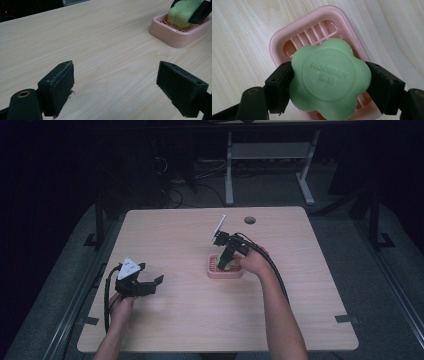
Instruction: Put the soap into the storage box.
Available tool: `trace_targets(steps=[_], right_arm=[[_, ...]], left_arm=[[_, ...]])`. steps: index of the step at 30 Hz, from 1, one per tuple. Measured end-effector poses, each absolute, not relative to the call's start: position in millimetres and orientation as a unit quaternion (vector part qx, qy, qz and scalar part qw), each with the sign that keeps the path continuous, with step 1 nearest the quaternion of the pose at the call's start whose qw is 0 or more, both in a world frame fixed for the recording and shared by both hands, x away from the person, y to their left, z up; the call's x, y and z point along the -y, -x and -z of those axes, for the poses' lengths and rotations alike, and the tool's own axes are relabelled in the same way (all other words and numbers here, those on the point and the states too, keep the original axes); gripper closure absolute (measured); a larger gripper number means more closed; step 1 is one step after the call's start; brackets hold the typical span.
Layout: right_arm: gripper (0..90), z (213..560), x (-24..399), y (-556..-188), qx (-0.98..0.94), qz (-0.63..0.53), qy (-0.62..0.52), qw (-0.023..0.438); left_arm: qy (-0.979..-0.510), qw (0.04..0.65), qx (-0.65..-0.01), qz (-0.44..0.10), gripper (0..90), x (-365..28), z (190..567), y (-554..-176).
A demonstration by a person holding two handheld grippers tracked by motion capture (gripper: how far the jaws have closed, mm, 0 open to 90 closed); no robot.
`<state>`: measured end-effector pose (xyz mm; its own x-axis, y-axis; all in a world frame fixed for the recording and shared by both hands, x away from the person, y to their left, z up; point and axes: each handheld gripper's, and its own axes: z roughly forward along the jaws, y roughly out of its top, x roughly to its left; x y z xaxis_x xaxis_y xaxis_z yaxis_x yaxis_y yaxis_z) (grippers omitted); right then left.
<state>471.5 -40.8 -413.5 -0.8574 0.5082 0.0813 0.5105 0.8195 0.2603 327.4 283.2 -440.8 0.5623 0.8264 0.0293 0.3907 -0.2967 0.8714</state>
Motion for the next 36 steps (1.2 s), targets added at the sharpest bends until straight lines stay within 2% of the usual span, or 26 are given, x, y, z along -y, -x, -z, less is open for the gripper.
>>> trace_targets(steps=[36], right_arm=[[25.6, 415.4, 42.1, -470.7, 0.953, 0.140, 0.269, 0.000]], left_arm=[[-0.766, 0.441, -0.396, -0.248, 14.3, -283.1, 440.5, -327.4]])
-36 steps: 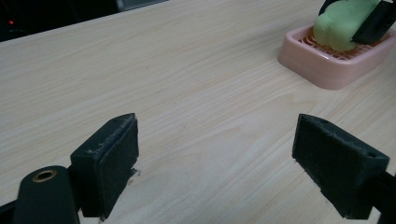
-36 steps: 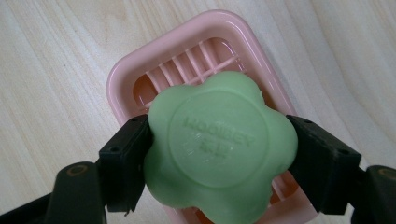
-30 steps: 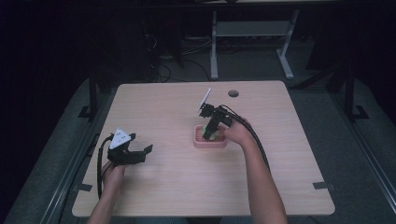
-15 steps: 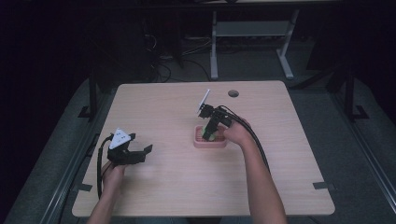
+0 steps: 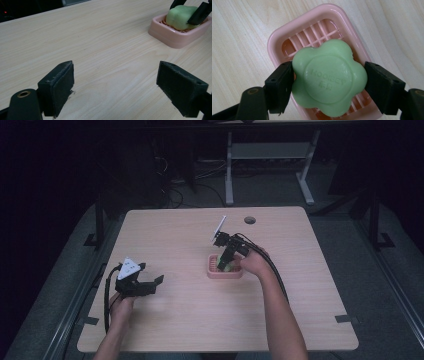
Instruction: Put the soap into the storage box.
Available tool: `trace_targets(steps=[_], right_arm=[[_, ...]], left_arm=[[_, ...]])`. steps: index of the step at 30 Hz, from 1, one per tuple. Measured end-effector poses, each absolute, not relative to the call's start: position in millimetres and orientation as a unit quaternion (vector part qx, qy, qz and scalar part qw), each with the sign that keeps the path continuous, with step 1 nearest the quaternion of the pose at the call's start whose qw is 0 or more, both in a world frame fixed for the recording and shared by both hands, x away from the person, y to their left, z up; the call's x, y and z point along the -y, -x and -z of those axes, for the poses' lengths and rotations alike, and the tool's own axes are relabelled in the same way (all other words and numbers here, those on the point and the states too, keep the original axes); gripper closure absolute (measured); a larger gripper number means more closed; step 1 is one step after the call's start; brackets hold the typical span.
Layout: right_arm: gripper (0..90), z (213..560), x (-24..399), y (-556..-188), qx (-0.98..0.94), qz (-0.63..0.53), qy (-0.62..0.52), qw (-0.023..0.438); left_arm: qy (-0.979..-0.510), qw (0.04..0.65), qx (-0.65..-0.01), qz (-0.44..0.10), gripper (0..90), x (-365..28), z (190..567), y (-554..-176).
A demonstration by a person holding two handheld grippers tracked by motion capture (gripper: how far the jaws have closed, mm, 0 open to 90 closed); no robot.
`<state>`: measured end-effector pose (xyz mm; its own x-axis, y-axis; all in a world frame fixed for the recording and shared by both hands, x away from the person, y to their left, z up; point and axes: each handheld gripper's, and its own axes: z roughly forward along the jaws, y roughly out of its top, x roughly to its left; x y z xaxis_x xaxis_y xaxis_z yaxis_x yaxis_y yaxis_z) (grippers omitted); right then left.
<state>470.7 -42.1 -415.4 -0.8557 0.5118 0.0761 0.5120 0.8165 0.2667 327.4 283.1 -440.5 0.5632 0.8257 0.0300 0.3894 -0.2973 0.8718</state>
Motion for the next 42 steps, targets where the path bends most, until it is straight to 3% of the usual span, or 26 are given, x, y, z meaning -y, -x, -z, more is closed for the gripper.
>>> trace_targets(steps=[42], right_arm=[[24.5, 378.9, 82.8, -449.6, 0.935, 0.209, 0.286, -0.015]], left_arm=[[-0.769, 0.439, -0.395, -0.246, 14.3, -280.1, 441.1, -326.7]])
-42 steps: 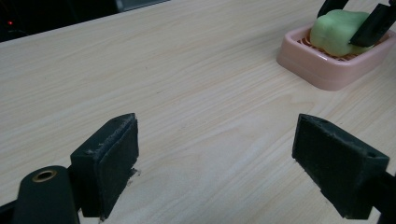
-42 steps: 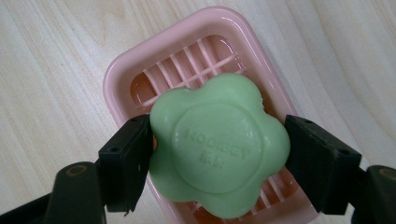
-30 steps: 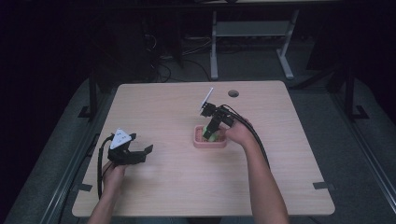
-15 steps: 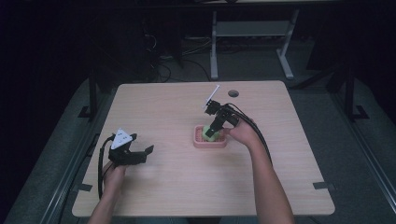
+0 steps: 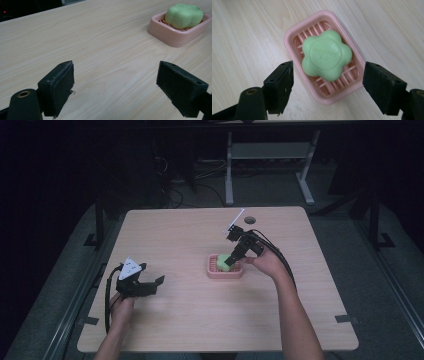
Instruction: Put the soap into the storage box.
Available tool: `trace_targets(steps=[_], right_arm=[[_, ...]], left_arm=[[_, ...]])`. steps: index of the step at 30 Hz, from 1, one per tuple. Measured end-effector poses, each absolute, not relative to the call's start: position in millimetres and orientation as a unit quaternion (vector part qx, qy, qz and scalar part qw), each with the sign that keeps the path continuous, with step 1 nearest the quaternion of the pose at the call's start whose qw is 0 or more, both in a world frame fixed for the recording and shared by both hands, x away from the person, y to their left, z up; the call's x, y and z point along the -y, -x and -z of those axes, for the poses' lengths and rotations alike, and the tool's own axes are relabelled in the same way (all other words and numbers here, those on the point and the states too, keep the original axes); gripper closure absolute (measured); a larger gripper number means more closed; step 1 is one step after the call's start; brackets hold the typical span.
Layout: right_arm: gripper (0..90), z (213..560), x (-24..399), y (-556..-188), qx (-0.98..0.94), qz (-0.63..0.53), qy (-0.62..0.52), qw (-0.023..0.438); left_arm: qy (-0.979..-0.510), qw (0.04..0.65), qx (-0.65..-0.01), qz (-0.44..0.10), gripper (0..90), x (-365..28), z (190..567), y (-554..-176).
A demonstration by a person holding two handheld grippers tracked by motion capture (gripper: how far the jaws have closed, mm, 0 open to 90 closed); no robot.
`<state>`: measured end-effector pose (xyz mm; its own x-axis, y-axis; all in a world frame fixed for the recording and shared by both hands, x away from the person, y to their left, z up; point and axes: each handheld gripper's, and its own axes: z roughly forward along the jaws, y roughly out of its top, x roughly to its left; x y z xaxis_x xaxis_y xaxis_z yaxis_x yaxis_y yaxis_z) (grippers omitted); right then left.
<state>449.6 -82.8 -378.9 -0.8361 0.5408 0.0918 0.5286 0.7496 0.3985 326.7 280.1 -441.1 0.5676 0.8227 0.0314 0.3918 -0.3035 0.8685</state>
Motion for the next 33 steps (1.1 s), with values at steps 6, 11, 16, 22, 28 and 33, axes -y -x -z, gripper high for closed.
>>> trace_targets(steps=[6, 11, 16, 22, 28, 33], right_arm=[[24.5, 376.0, 93.0, -445.3, -0.934, -0.204, -0.292, 0.014], [24.5, 371.6, 101.9, -440.1, -0.931, -0.215, -0.295, 0.018], [24.5, 372.6, 111.2, -434.6, -0.928, -0.216, -0.302, 0.017], [23.9, 375.0, 120.0, -429.9, -0.928, -0.210, -0.306, 0.016], [23.9, 375.0, 128.1, -425.0, -0.926, -0.217, -0.310, 0.017], [23.9, 376.6, 134.5, -421.2, -0.923, -0.220, -0.314, 0.016]], left_arm=[[-0.772, 0.436, -0.393, -0.245, 14.3, -279.8, 441.2, -326.8], [-0.771, 0.437, -0.394, -0.245, 14.3, -279.8, 441.1, -326.6], [-0.772, 0.436, -0.392, -0.245, 14.3, -279.2, 441.5, -326.6], [-0.772, 0.436, -0.393, -0.244, 14.3, -279.0, 441.8, -326.7], [-0.772, 0.436, -0.393, -0.244, 14.3, -278.5, 441.9, -326.5], [-0.772, 0.436, -0.393, -0.244, 14.4, -278.5, 441.8, -326.5]])
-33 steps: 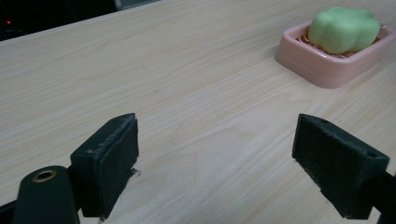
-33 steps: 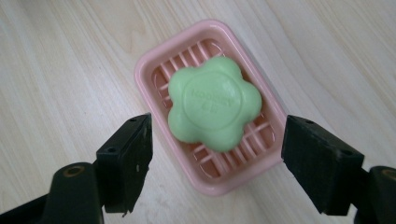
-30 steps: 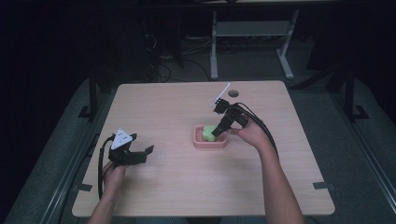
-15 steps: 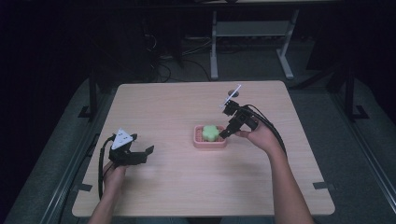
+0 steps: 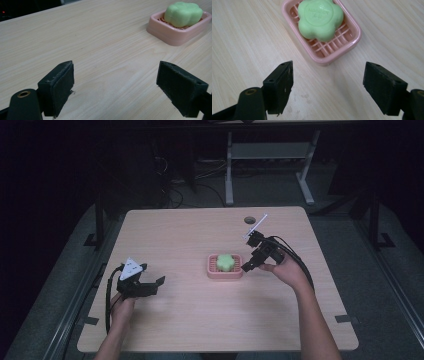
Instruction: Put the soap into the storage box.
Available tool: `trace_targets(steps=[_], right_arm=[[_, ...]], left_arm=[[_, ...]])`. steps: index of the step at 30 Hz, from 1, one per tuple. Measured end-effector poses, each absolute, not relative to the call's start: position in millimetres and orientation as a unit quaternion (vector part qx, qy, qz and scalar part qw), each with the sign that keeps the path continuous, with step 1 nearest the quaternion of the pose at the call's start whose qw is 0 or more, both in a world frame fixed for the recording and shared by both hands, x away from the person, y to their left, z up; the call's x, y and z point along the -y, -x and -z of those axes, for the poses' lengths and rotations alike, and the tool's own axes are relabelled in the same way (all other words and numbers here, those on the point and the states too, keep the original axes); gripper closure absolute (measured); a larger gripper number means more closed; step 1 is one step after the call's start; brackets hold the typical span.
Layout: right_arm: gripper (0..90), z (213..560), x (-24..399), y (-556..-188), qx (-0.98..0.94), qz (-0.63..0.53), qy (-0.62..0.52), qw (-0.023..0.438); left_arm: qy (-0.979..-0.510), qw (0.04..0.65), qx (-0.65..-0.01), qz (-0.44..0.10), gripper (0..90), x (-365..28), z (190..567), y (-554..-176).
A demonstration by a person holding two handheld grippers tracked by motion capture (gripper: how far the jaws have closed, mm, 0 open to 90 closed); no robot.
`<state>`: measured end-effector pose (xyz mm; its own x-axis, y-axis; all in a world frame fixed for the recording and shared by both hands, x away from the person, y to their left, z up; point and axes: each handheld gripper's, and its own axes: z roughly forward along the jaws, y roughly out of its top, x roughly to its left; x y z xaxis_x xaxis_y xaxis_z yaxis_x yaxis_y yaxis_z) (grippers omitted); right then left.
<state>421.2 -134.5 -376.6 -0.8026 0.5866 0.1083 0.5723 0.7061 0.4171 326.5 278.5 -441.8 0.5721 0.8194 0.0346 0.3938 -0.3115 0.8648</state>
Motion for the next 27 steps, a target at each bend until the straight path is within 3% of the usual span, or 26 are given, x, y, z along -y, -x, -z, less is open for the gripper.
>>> trace_targets(steps=[27], right_arm=[[23.9, 395.8, 179.8, -378.4, -0.913, -0.232, -0.336, 0.008]], left_arm=[[-0.773, 0.435, -0.390, -0.245, 14.3, -277.4, 442.9, -326.4]])
